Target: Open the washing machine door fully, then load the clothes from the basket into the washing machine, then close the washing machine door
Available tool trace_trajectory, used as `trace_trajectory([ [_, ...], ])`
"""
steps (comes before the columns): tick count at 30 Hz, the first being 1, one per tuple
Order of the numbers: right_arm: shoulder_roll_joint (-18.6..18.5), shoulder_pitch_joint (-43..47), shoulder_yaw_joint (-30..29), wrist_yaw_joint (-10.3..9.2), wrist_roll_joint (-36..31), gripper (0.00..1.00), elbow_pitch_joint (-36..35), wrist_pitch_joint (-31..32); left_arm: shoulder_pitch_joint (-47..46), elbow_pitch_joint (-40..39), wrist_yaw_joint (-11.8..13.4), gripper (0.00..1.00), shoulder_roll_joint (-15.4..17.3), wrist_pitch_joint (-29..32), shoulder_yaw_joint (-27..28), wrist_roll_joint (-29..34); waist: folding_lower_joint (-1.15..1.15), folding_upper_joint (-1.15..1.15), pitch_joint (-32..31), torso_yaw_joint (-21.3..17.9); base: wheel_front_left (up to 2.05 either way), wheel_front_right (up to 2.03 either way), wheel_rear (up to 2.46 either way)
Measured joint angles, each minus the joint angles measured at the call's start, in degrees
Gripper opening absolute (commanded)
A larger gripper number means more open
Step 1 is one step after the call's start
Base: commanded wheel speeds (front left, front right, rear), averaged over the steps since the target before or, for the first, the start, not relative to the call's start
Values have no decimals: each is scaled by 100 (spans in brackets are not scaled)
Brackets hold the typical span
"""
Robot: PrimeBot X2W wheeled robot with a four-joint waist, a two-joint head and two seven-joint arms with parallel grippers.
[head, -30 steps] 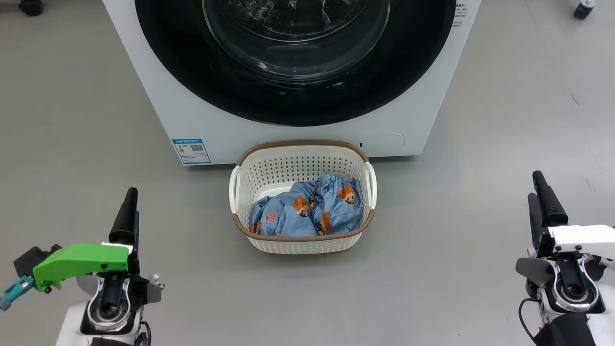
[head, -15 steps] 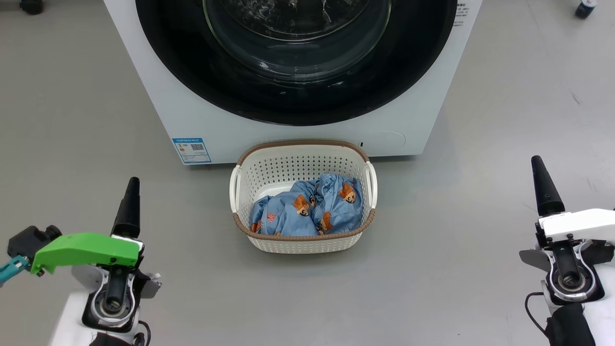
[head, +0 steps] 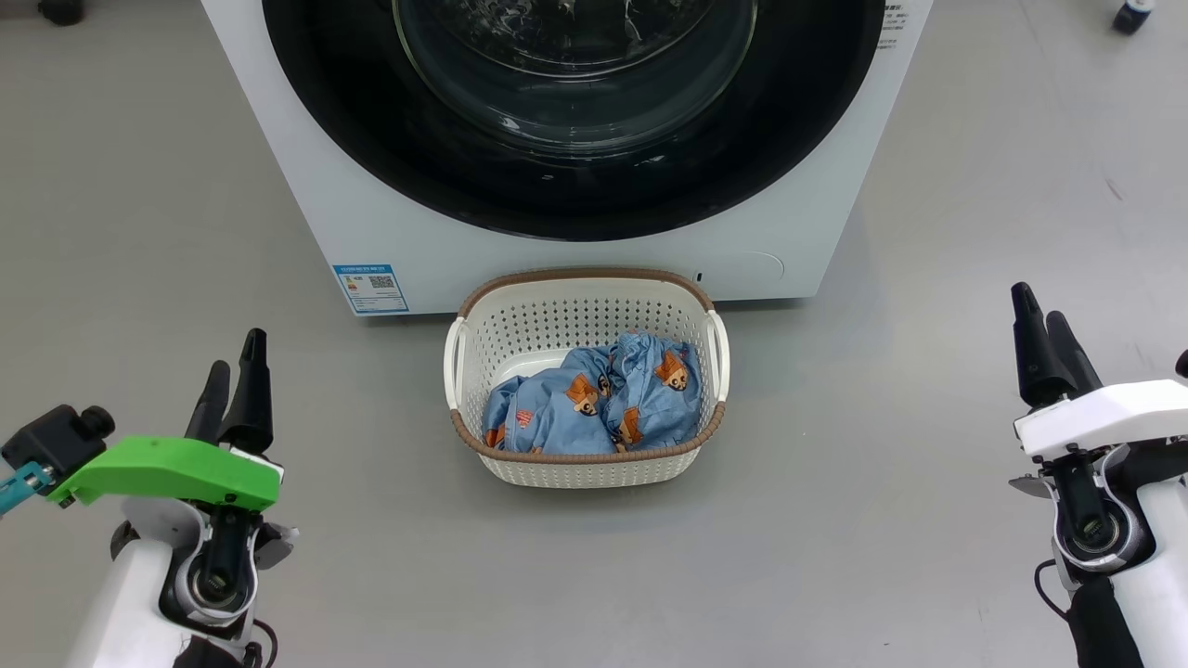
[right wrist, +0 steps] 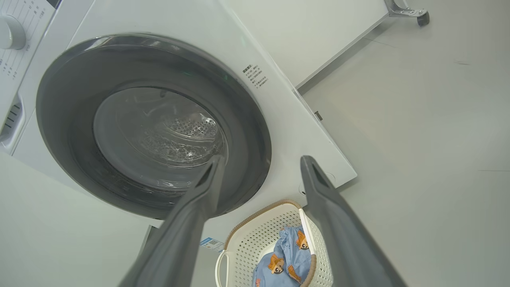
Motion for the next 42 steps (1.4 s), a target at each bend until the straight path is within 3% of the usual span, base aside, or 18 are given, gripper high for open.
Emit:
trace_trajectory([
  [9,-236,-172,365,-8,-890,100,73,-224,-85,-12,-1,100,84,-168,-21,856,0,0,2,5,0,0,0],
  [20,-445,-342,797,-158,-1907,100,208,-460,-86,-25,53,100,234,-379,-109,2092,0,0,-21,-2,0,0,0],
  [42,-740,-571,1179,-313,-3328,100,343,-920,-85,85,109,100,312,-790,-227,3729,0,0,-83,-27,0,0,0],
])
